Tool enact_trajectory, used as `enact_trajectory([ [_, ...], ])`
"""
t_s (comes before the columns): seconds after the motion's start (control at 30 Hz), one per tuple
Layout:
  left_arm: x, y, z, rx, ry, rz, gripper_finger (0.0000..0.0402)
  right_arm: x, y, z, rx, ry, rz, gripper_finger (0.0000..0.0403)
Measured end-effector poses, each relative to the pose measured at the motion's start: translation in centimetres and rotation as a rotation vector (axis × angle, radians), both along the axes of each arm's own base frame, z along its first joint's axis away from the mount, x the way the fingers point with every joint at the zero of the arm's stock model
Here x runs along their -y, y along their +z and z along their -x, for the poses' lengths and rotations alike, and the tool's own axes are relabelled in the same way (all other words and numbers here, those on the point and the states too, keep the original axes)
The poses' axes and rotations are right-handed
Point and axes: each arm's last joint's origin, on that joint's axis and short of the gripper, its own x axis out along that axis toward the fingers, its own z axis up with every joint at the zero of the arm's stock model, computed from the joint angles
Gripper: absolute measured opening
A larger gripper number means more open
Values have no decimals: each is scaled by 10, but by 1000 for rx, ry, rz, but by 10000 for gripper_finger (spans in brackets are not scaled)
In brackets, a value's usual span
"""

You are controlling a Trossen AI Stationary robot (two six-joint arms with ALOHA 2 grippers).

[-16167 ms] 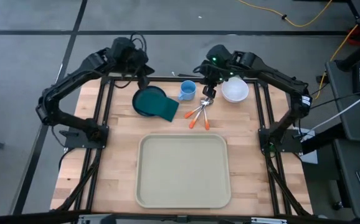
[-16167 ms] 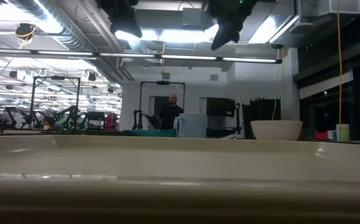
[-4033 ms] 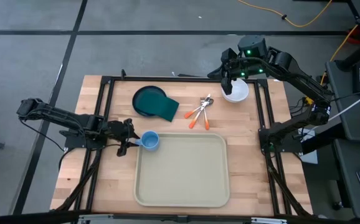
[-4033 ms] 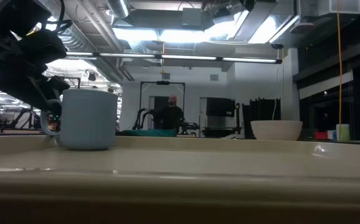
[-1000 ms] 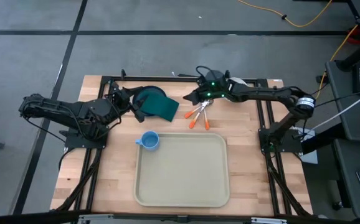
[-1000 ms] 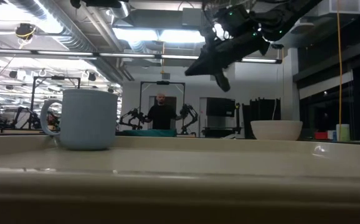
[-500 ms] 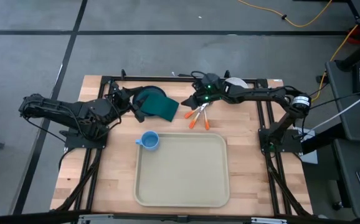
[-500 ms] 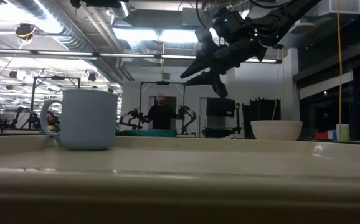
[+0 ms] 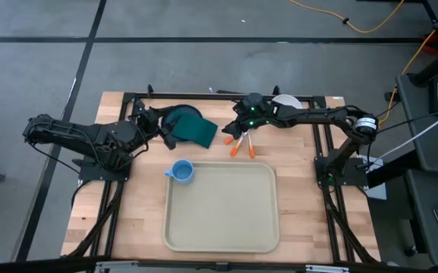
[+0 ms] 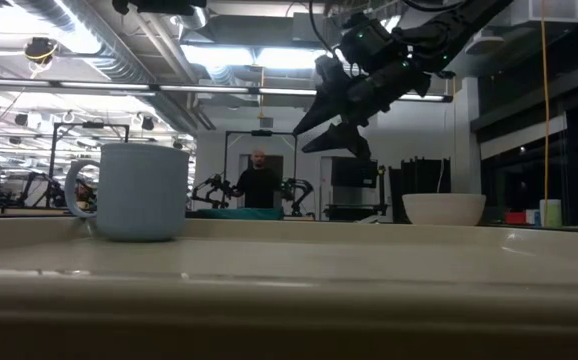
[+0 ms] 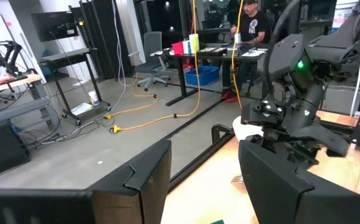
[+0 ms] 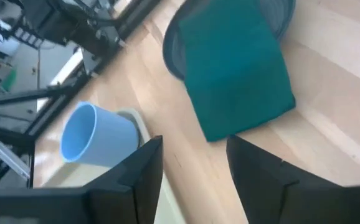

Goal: Set up tray
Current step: Put the dark green napkin on the right of the light brown serving tray

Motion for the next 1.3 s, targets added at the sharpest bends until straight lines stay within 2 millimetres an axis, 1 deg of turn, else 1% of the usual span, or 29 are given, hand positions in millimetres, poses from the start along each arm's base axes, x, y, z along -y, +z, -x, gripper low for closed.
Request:
enact_trajectory([
  [0.1, 0, 0, 0, 0, 0, 0, 182, -9, 0, -3, 4, 42, 27, 180],
  [0.23, 0, 0, 0, -2, 0, 0, 182, -25, 0, -9, 6, 112, 66, 180],
  [0.33, 0, -2, 0, -25, -12, -2, 182, -35, 0, -12, -2, 113, 96, 180],
  [0.47, 0, -6, 1, -75, -10, -9, 182, -42, 0, -14, -7, 105, 100, 180],
  [0.57, 0, -6, 1, -74, -6, -9, 182, -47, 1, -15, -1, 118, 111, 180],
  [0.63, 0, -6, 1, -69, -8, -3, 182, -49, 5, -18, 18, 135, 127, 180],
  [0.73, 0, -6, 1, -50, -16, 18, 182, -52, 25, -27, 95, 185, 155, 180],
  [0.9, 0, -6, 1, -37, -21, 33, 182, -51, 77, -42, 257, 226, 247, 179],
  [1.0, 0, -7, 1, -3, 2, 69, 182, -50, 107, -47, 322, 235, 303, 167],
  [1.07, -1, -9, 2, 3, 31, 93, 182, -50, 128, -48, 369, 242, 347, 152],
  [1.17, -1, -19, 6, -57, 63, 122, 181, -50, 156, -48, 409, 256, 408, 117],
  [1.3, -2, -30, 11, -94, 109, 185, 166, -51, 185, -43, 409, 277, 461, 51],
])
